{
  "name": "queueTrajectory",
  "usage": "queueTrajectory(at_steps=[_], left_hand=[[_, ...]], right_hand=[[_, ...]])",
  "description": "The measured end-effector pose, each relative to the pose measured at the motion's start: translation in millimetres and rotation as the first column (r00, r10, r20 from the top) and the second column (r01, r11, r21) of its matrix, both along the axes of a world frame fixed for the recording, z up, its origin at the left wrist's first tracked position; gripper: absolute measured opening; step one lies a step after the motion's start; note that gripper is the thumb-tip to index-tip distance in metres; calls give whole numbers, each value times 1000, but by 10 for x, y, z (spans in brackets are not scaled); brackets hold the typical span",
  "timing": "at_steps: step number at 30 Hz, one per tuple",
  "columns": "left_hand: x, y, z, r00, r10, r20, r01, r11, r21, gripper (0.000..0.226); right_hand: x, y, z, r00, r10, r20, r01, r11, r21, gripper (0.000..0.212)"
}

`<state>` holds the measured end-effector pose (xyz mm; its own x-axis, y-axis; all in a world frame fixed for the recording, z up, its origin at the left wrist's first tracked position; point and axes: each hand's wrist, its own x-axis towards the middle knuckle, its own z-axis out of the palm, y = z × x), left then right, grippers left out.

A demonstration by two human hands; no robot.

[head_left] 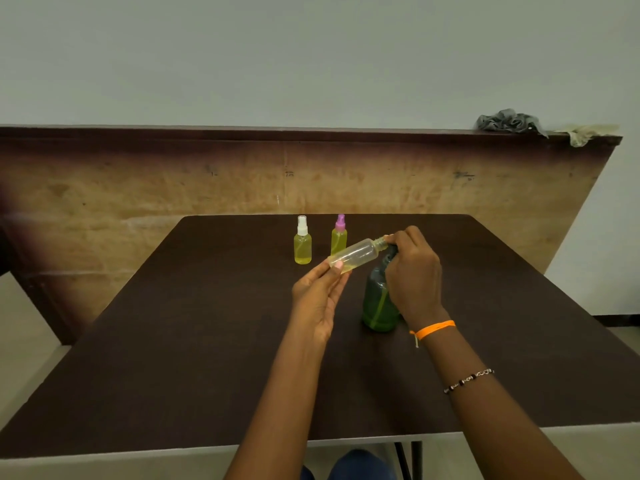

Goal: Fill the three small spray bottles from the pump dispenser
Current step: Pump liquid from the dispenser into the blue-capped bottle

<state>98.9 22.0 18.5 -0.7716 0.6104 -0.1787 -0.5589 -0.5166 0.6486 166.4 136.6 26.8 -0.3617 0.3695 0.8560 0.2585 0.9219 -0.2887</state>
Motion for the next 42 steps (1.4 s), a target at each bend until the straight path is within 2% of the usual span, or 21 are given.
queueTrajectory(at_steps=[4,7,12,15,21,26,28,31,36,42], left_hand=[[4,12,-27,1000,-4,4,4,1000,0,26],[10,13,-55,1000,4,20,-3,1000,-17,27],[6,-5,3,1000,0,24,1,1000,-13,32],[14,7,33,1000,-4,24,4,1000,-8,30],[-15,23,-53,999,-1,35,3,999,-37,32],[13,-1,-16,999,-5,31,6,1000,-21,30],[4,4,12,1000,4,19,-4,1000,-7,29],[1,12,12,1000,2,16,-2,1000,-4,26],[-45,16,-74,1000,-1,17,2,1000,-28,30],[-47,-6,16,1000,-6,1,6,1000,-21,28]], right_hand=[[2,-36,-96,999,-7,-32,6,1000,-22,36],[-21,-56,-187,998,-63,20,63,998,10,34],[-11,-44,-22,997,-65,46,64,998,30,32],[-8,-23,36,997,-59,49,58,998,15,23],[-7,-69,-236,997,-78,13,77,997,28,32],[6,-40,-17,996,-54,73,51,998,33,27],[16,-21,73,995,-42,92,43,999,-10,22],[16,-32,16,998,-40,58,43,998,-44,24],[-5,-53,-223,998,-63,10,63,998,18,38],[24,-57,41,993,-73,89,70,997,30,24]])
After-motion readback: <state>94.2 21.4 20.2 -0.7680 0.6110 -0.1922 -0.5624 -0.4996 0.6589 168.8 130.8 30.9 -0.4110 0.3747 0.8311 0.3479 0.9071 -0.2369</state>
